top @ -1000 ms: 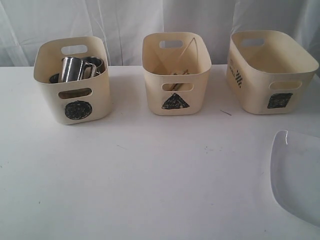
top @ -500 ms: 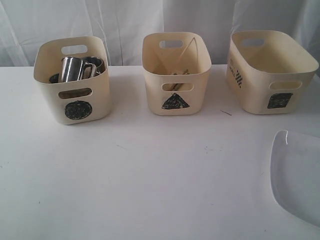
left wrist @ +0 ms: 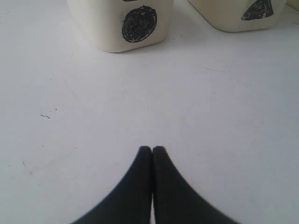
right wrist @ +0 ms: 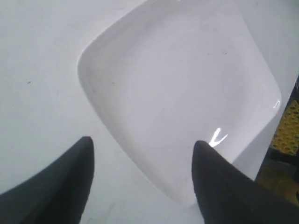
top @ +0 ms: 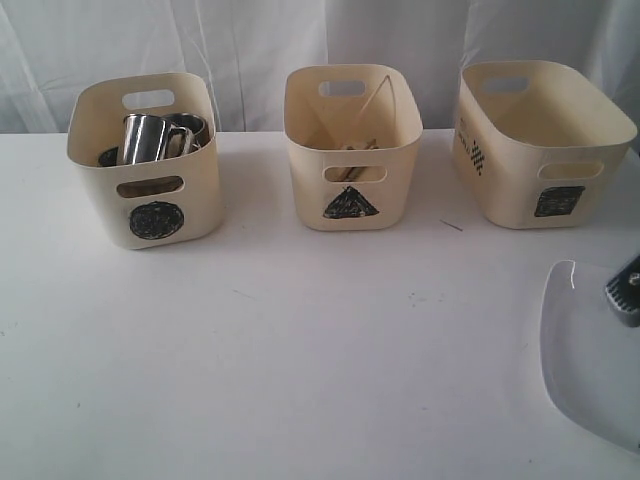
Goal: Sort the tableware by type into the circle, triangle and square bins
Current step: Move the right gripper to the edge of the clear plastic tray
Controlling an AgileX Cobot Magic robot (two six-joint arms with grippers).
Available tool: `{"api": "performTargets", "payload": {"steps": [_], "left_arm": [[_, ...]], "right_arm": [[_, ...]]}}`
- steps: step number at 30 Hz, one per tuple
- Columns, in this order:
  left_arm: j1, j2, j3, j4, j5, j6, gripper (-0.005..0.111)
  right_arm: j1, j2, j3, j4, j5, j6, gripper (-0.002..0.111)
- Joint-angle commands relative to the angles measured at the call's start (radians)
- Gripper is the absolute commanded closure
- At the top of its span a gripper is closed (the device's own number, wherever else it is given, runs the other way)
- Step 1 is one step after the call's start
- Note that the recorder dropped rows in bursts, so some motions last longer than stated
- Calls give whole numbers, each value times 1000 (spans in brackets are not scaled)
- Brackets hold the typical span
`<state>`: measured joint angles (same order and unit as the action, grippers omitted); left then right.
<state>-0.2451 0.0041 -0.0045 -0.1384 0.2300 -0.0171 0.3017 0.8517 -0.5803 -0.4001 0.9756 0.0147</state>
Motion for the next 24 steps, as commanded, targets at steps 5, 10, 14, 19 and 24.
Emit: {"api": "performTargets", "payload": {"steps": [5,10,14,19,24], "left_arm": [[3,-4,4,-3,3,-5,107],[3,-4,4,-3,3,-5,107],[3,-4,4,-3,3,-5,107],[3,-4,4,-3,3,-5,107],[3,-4,4,-3,3,-5,107]], "right_arm": [[296,247,8,-122,83,272,50],[425,459,-24,-136,61,391,49],[437,552,-26,-198,25,462,49],[437,619,-25,-331,-17,551,49],[437,686,-23,-386,-38,637,49]]}}
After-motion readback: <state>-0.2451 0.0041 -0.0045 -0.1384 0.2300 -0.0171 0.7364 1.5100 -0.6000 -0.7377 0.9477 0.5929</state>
